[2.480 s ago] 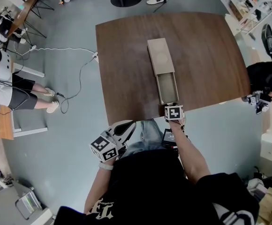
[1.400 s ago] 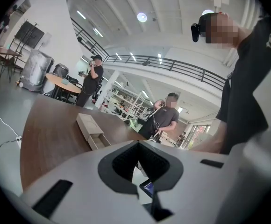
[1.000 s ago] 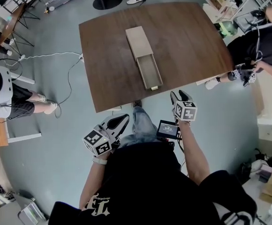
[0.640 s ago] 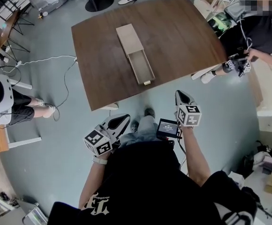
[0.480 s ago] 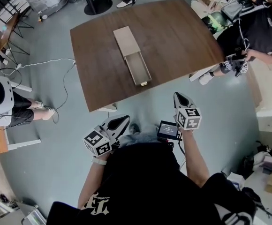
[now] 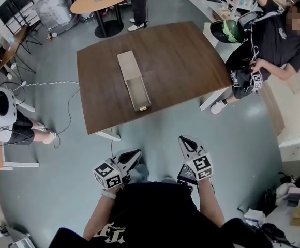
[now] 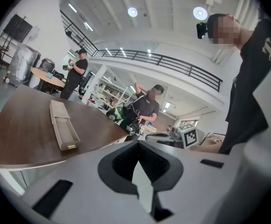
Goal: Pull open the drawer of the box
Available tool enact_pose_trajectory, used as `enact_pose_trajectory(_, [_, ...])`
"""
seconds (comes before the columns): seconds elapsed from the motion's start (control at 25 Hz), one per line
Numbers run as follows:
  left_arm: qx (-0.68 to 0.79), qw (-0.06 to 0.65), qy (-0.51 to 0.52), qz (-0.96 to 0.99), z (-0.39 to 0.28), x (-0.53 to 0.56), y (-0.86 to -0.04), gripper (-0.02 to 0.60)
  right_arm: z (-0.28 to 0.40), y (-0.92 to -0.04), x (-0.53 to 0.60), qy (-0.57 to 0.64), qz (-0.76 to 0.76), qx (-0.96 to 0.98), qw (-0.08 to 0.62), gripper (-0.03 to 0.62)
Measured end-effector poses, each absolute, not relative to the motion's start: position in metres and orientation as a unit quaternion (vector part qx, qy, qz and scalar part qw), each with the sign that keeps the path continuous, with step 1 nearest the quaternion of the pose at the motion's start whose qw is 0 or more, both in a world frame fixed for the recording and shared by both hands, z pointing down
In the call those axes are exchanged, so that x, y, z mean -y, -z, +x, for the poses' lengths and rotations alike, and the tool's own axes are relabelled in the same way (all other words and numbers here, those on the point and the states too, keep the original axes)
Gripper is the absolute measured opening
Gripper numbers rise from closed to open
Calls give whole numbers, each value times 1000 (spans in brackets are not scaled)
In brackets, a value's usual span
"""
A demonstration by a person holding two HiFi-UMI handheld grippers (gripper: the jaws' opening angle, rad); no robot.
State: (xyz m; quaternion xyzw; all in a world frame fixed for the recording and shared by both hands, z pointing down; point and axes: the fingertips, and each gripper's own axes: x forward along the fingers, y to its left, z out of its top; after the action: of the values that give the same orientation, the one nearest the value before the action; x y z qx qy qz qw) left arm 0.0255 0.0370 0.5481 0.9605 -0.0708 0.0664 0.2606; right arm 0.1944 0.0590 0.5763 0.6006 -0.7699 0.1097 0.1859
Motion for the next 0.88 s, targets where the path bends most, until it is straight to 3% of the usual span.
enact_pose_trajectory(0.16, [63, 258, -64, 962, 56, -86, -548, 2, 204, -574, -120, -83, 570, 783, 234, -12])
enact_pose_trajectory(0.48, [52, 252, -62, 964, 83, -188, -551, 2, 226, -570, -219, -93, 575, 784, 215, -12])
enact_pose_trajectory(0.88, [66, 243, -59, 966, 71, -262, -544, 2, 210, -554, -281, -82, 560, 799, 204, -12])
